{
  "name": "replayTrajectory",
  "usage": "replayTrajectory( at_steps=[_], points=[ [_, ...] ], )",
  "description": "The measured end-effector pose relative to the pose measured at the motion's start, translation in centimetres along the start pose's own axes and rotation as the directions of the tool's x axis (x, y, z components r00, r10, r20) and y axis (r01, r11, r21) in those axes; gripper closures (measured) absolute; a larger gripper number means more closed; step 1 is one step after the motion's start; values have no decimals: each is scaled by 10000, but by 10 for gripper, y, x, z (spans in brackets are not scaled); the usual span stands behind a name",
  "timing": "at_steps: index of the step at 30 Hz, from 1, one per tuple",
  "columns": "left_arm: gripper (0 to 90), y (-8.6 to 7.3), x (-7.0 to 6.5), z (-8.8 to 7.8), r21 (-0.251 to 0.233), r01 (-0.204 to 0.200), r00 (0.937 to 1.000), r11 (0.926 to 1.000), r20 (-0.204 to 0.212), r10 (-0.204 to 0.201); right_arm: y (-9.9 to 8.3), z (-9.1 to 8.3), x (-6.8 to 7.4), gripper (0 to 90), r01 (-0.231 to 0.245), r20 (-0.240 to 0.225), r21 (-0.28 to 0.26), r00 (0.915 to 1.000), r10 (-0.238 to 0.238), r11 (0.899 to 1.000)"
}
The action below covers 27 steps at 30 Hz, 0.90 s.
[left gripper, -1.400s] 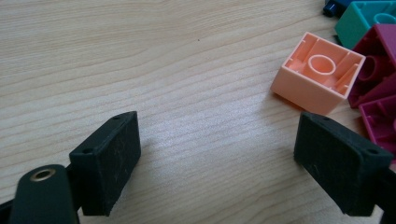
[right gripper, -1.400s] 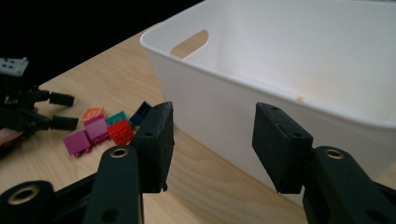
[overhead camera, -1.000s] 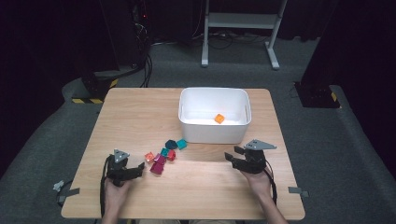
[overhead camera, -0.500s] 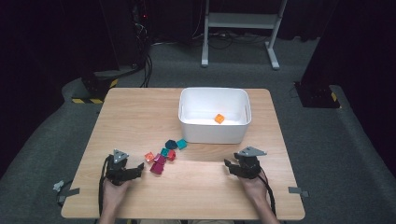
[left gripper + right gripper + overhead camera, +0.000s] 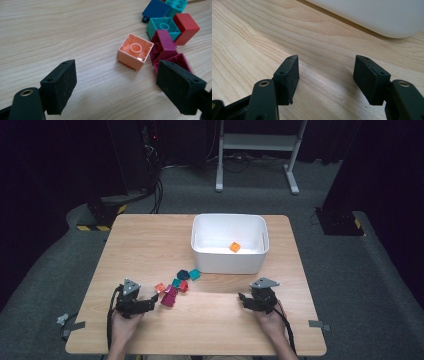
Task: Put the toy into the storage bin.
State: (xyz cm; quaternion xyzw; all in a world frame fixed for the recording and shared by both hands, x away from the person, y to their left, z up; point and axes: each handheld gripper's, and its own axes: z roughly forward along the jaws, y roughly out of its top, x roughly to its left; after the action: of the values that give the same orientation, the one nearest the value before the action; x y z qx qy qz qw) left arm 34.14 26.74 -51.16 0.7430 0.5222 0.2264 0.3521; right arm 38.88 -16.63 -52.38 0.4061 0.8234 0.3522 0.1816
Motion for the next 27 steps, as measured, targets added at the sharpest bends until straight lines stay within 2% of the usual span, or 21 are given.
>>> replayTrajectory(
  at_steps=[7,12,15,20,25,27],
  points=[
    [245,5,-1,12,-19,-96,10000,10000,-24,95,0,0,0,374,-27,6,5,10000,27,10000],
    [305,10,0,16,-86,-34,9997,10000,242,36,0,0,0,374,-49,14,8,10000,49,10000],
    [324,13,-2,22,62,-301,9993,9995,240,300,0,0,0,374,-50,14,9,10000,50,10000],
    [414,13,-1,26,23,-310,9992,9995,256,309,0,0,1,373,-58,22,9,10000,58,10000],
    [480,13,-4,27,-10,-523,9985,9986,186,524,0,0,0,373,-37,22,6,10000,37,10000],
    [535,13,-5,29,68,-606,9981,9981,144,605,0,0,1,373,-55,20,8,10000,55,10000]
  ],
)
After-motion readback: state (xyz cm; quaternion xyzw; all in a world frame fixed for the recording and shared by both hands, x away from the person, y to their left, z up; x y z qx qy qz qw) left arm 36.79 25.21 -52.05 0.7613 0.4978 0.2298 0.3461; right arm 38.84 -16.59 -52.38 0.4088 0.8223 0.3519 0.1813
